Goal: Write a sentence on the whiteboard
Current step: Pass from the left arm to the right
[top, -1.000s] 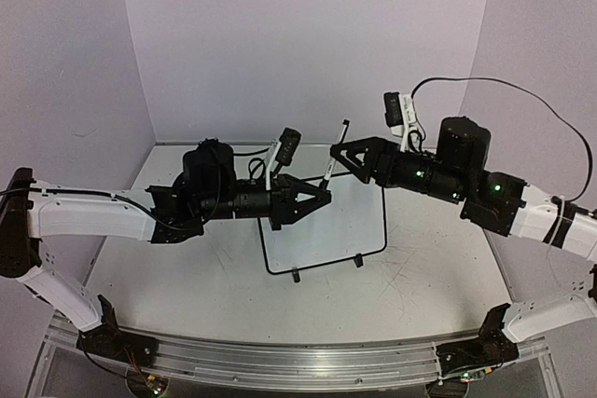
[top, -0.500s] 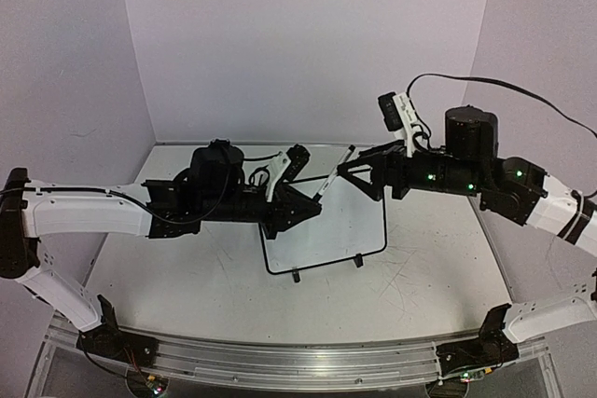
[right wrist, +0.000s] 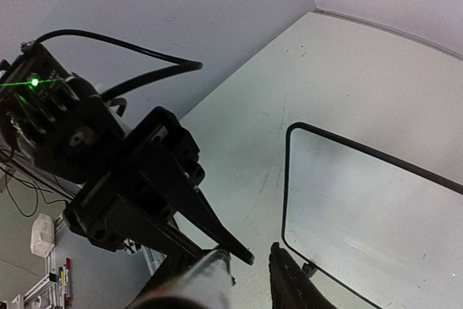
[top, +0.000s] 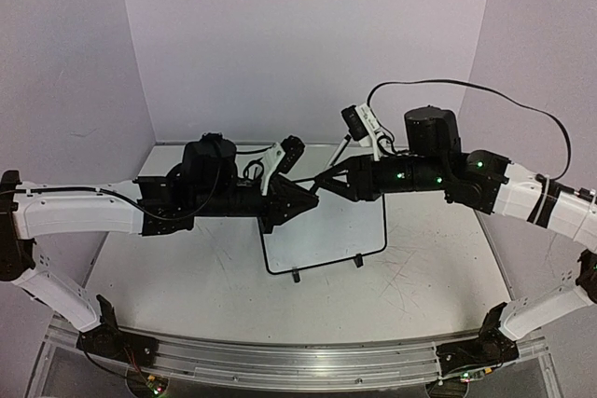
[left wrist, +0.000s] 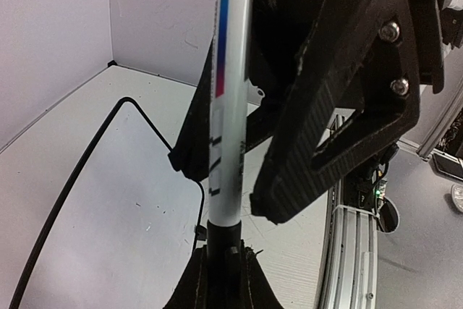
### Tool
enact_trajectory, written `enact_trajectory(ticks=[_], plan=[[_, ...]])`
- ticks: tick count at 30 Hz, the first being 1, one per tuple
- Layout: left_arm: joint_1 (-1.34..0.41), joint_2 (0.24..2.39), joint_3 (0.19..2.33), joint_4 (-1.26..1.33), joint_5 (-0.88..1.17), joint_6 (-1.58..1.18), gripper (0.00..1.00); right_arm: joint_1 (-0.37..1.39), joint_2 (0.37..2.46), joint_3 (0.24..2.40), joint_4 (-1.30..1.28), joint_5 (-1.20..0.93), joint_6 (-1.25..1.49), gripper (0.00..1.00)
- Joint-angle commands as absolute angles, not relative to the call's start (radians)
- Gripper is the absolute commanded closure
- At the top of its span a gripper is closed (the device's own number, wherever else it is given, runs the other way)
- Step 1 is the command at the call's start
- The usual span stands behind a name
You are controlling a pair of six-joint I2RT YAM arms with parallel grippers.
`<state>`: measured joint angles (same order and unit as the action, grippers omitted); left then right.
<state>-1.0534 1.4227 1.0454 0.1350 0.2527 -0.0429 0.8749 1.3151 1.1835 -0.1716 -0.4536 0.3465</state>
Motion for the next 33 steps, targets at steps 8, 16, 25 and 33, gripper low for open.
enact_trajectory(ticks=[8, 16, 25, 33], plan=[[-1.051, 1.398, 1.086, 0.152, 0.267, -0.038, 1.00, 0.875, 1.347, 1.195, -0.052, -0.611, 0.386, 0.67], [-1.051, 1.395, 1.082, 0.152, 0.268, -0.041, 1.00, 0.875, 1.345, 1.195, -0.052, -0.597, 0.371, 0.80], [-1.051, 1.389, 1.076, 0.152, 0.275, -0.034, 1.00, 0.875, 1.338, 1.197, -0.065, -0.616, 0.344, 0.71], [-1.051, 1.388, 1.069, 0.130, 0.306, -0.004, 1.00, 0.872, 1.347, 1.215, -0.114, -0.664, 0.309, 0.77]])
